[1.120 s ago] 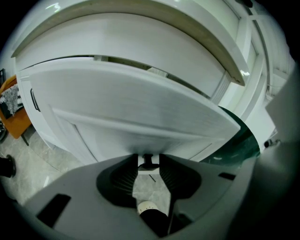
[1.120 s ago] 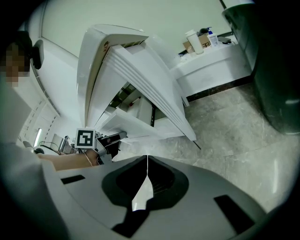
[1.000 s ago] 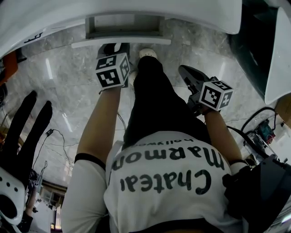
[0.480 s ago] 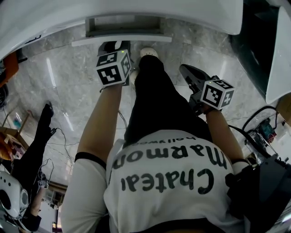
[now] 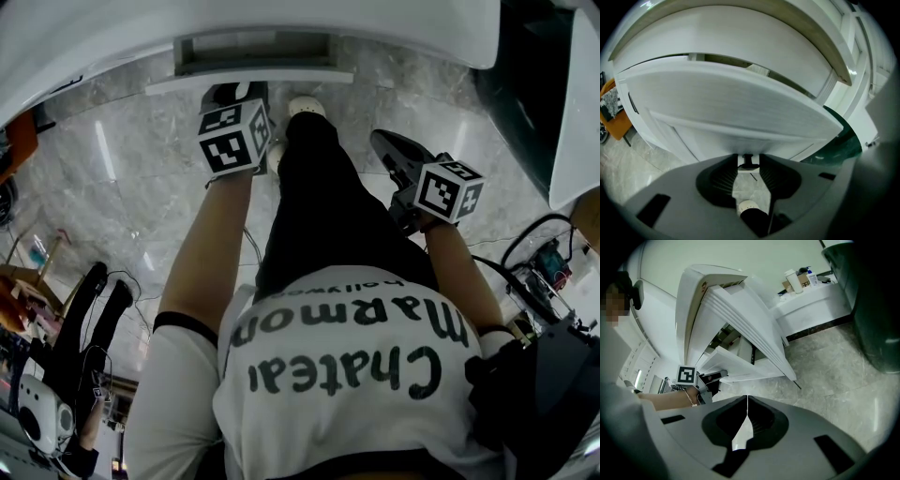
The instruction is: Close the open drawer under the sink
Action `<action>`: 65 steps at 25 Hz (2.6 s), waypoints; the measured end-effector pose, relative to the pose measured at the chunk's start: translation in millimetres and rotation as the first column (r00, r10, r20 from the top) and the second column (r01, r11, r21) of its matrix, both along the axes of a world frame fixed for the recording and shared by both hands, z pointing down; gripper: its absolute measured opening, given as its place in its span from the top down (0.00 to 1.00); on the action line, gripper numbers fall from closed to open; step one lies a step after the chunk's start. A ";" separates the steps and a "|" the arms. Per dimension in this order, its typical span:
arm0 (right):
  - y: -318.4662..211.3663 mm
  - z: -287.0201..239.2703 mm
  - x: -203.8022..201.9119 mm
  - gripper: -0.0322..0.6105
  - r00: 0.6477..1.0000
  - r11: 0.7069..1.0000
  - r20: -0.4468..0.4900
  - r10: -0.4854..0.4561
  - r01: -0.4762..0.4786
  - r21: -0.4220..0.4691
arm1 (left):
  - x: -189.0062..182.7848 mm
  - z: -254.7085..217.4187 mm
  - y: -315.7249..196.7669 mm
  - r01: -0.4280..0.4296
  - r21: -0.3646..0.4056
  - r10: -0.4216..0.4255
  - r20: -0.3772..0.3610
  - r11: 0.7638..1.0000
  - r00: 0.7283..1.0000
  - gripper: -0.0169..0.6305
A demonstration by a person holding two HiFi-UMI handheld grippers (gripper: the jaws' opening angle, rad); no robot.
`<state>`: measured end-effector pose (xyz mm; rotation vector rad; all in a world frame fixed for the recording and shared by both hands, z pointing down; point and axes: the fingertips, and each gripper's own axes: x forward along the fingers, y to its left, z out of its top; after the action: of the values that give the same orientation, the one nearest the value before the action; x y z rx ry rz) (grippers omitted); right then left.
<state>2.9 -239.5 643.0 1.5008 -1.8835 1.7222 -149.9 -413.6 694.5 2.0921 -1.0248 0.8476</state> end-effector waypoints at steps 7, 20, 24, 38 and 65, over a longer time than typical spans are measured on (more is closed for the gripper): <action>-0.2 0.6 -0.5 0.93 1.000 1.000 0.002 0.003 -0.003 0.000 | 0.7 -1.4 -2.9 0.007 0.013 -0.007 0.004 1.000 1.000 0.76; -2.3 -2.9 -2.2 0.93 1.000 1.000 0.012 0.009 -0.009 0.005 | -0.2 -3.8 -3.5 0.010 0.020 -0.010 0.000 1.000 1.000 0.76; -2.0 -2.0 -3.1 0.93 1.000 1.000 0.018 0.006 -0.006 0.008 | -2.8 -3.9 -2.9 0.013 0.024 -0.013 0.002 1.000 1.000 0.76; -1.3 -1.0 -4.4 0.93 0.999 1.000 0.041 -0.008 0.008 0.002 | 4.9 -9.3 -13.0 0.010 0.036 -0.010 0.003 0.999 1.000 0.76; -15.9 15.8 -2.2 0.93 1.000 0.998 0.023 0.002 -0.004 0.068 | 12.3 -3.4 -32.7 0.024 0.111 -0.020 -0.034 0.994 0.999 0.75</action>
<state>0.7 -255.4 658.8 1.5147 -1.9710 1.7007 -137.6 -446.3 691.0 2.1760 -1.0983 0.7588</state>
